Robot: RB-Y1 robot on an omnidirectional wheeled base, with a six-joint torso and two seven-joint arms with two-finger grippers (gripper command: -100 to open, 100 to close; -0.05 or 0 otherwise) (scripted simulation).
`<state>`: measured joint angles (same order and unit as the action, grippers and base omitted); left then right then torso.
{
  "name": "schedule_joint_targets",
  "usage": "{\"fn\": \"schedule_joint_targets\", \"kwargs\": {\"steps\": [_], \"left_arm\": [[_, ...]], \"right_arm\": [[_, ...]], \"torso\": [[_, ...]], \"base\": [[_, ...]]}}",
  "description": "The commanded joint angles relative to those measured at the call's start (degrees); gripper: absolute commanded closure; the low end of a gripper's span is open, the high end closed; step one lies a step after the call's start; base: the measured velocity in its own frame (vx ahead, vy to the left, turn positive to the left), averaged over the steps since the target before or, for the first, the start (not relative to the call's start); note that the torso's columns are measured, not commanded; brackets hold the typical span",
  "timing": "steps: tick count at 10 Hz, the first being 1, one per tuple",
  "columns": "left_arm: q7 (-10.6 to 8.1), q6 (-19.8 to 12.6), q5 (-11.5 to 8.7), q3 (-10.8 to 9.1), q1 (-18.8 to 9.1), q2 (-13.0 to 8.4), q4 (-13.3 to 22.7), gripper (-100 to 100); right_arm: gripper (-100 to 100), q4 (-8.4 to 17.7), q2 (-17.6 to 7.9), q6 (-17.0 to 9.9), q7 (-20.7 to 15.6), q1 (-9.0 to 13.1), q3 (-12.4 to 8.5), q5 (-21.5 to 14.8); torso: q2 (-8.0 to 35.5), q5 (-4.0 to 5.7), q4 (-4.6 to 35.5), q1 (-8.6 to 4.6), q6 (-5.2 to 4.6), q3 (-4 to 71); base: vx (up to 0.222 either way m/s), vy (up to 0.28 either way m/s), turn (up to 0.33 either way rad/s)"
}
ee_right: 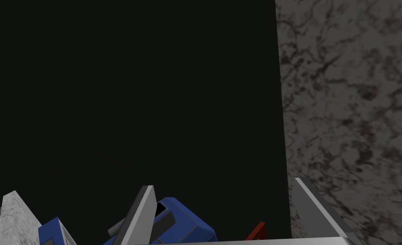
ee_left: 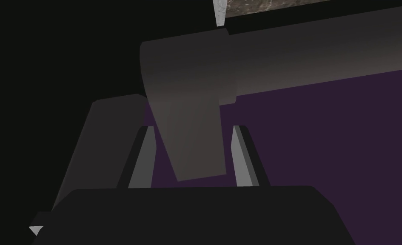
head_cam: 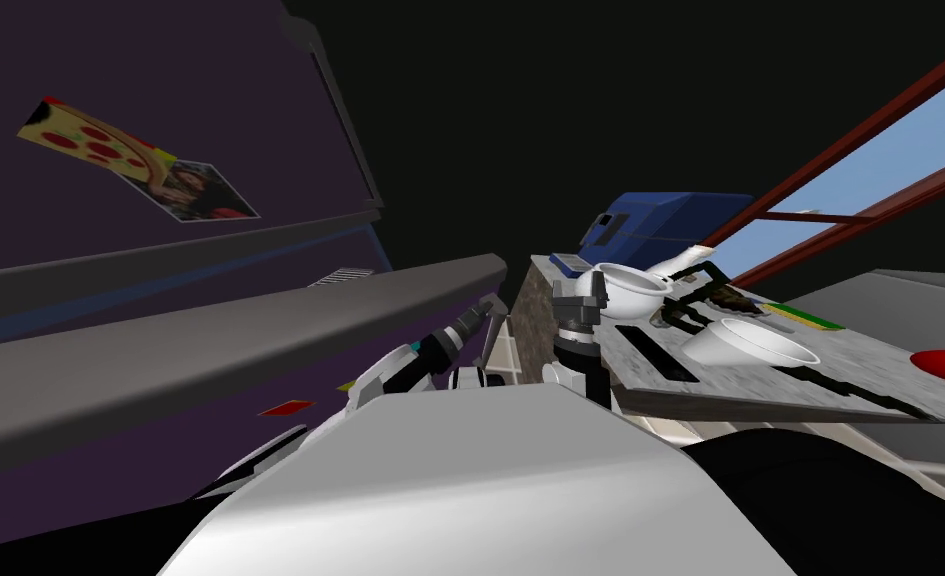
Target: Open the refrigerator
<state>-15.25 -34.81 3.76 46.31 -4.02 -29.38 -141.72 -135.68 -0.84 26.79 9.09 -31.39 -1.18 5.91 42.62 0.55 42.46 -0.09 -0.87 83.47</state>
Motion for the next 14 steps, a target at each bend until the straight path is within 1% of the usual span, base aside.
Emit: {"fn": "schedule_joint_targets", "kwargs": {"steps": [1, 2, 3, 4, 5, 7, 8, 9, 11, 12, 14], "left_arm": [[-0.20, 1.58, -0.49, 1.87, 1.24, -0.57, 0.25, 100], [0.27, 2.31, 0.52, 1.50, 1.15, -1.24, -0.56, 100], [0.34, 2.63, 0.53, 2.00, 1.34, -1.64, -0.89, 100], [0.34, 2.63, 0.53, 2.00, 1.34, -1.64, -0.89, 100], [-0.29, 1.17, 0.82, 0.30, -0.84, -0.66, -0.09, -100], [-1.67, -1.63, -0.02, -0.05, -4.62, 0.53, 0.60, -100], [-2.36, -3.03, -0.44, -0.22, -6.20, 1.12, 0.95, -100], [-2.36, -3.03, -0.44, -0.22, -6.62, 1.12, 0.95, -100], [-3.74, -5.84, -1.27, -0.57, -10.14, 2.32, 1.64, -100], [-3.74, -5.84, -1.27, -0.57, -10.47, 2.32, 1.64, -100], [-5.13, -8.64, -2.11, -0.92, -14.09, 3.51, 2.34, -100]], "right_arm": [[0, 0.00, 0.00, 0.00, 0.00, 0.00, 0.00, 0.00], [0, 0.00, 0.00, 0.00, 0.00, 0.00, 0.00, 0.00], [0, 0.00, 0.00, 0.00, 0.00, 0.02, 0.01, 0.00], [0, 0.00, 0.00, 0.00, 0.00, 0.03, 0.01, 0.00], [0, 0.00, 0.01, 0.00, 0.00, 0.02, 0.01, 0.00], [0, 0.00, 0.00, 0.00, 0.00, 0.01, 0.00, 0.00], [0, 0.00, 0.00, 0.00, 0.00, 0.00, 0.00, 0.00], [0, 0.00, 0.00, 0.00, 0.00, 0.00, 0.00, 0.00], [0, 0.00, 0.00, 0.00, 0.00, 0.00, 0.00, 0.00], [0, 0.00, 0.00, 0.00, 0.00, 0.00, 0.00, 0.00], [0, 0.00, 0.00, 0.00, 0.00, 0.00, 0.00, 0.00]], "torso": [[-0.01, 0.02, -0.15, -0.04, -0.03, 0.00], [0.00, -0.03, -0.13, 0.00, 0.02, -0.05], [0.15, -0.21, -0.01, -0.10, 0.27, -0.03], [0.16, -0.21, 0.15, -0.15, 0.31, -0.08], [0.18, -0.20, 0.12, -0.09, 0.34, -0.08], [-0.31, -0.50, -0.12, 0.15, 0.73, 0.99], [-0.37, -0.56, -0.11, 0.19, 0.77, 1.13], [-0.35, -0.57, -0.15, 0.20, 0.84, 1.12], [-0.29, -0.55, -0.10, 0.06, 0.88, 1.10], [-0.19, -0.57, 0.00, 0.10, 0.87, 1.06], [0.00, -0.60, 0.20, 0.08, 0.83, 0.99]], "base": [[0.000, 0.000, 0.000], [-0.087, -0.011, -0.054], [-0.174, -0.015, -0.089], [-0.154, -0.020, -0.041], [-0.070, -0.004, 0.004], [-0.024, 0.033, 0.003], [-0.025, 0.050, 0.018], [-0.020, 0.040, 0.003], [-0.031, 0.033, 0.006], [-0.020, 0.023, -0.003], [-0.028, 0.022, 0.009]]}}
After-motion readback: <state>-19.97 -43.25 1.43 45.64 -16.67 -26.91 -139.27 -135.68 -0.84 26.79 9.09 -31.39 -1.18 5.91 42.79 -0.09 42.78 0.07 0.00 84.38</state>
